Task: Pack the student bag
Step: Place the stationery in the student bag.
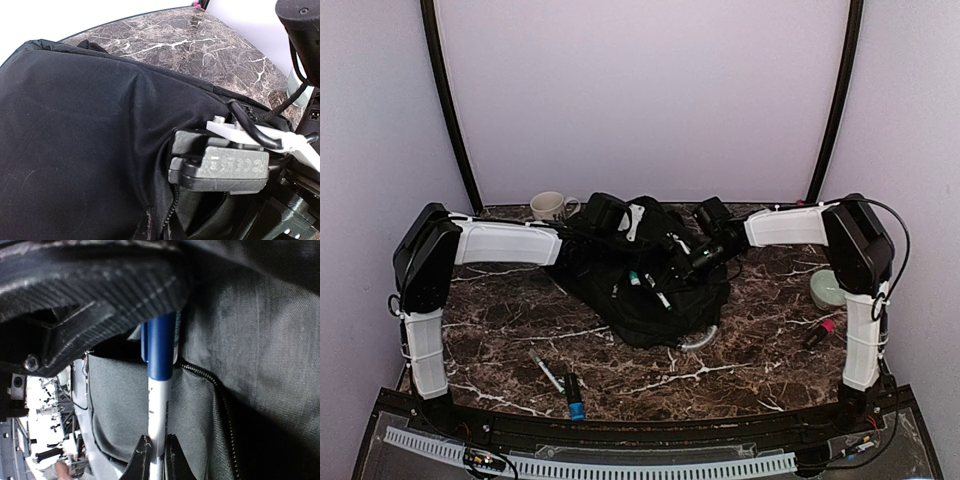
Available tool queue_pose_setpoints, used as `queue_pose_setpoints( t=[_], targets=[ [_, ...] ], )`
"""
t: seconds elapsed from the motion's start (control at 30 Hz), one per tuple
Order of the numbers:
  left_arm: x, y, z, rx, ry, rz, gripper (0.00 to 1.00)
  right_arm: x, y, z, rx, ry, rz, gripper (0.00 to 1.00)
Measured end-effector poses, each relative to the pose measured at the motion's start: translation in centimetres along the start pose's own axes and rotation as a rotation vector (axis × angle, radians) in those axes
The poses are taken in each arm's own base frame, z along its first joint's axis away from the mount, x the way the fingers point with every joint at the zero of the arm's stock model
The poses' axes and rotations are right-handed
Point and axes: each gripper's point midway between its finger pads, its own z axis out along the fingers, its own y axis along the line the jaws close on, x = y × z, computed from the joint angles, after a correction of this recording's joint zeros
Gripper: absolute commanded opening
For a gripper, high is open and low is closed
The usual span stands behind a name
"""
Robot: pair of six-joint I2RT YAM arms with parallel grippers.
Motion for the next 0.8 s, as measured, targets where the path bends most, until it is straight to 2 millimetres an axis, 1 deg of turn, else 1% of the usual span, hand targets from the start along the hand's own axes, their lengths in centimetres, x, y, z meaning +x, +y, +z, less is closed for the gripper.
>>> queue_pose_setpoints(
  t=[0.1, 0.2, 0.27, 0.33, 0.43, 0.53, 0.63, 0.73, 0.8],
  targets=[
    [0.1, -0.1, 0.0, 0.007, 0.003, 0.006, 0.0, 0.4, -0.5, 0.0, 0.016, -0.032, -0.021, 0.05],
    [0.1, -0.4, 0.0, 0.023, 0.005, 0.009, 0.0, 1.0, -1.0, -0.7, 0.059, -0.069, -0.013, 0.05],
    [0.2, -0.6, 0.0, 0.032, 0.008, 0.01, 0.0, 1.4, -1.2, -1.4, 0.09, -0.093, 0.004, 0.07],
    [0.2, -0.9, 0.0, 0.046, 0.01, 0.01, 0.0, 1.4, -1.6, -2.1, 0.134, -0.129, 0.015, 0.09],
    [0.3, -1.5, 0.0, 0.071, 0.016, 0.007, 0.0, 0.9, -1.8, -2.7, 0.187, -0.175, 0.026, 0.09],
    [0.4, -2.0, -0.1, 0.1, 0.021, 0.003, 0.0, 0.4, -2.1, -2.7, 0.213, -0.195, 0.038, 0.11],
    [0.5, -2.4, -0.1, 0.119, 0.027, -0.002, 0.0, -0.3, -2.2, -2.1, 0.22, -0.195, 0.045, 0.18],
    [0.5, -2.5, -0.2, 0.124, 0.031, -0.004, 0.0, -1.0, -2.1, -1.5, 0.214, -0.194, 0.036, 0.35],
    [0.4, -2.5, -0.2, 0.124, 0.035, -0.003, 0.0, -1.0, -1.9, -1.3, 0.211, -0.192, 0.02, 0.44]
  ],
)
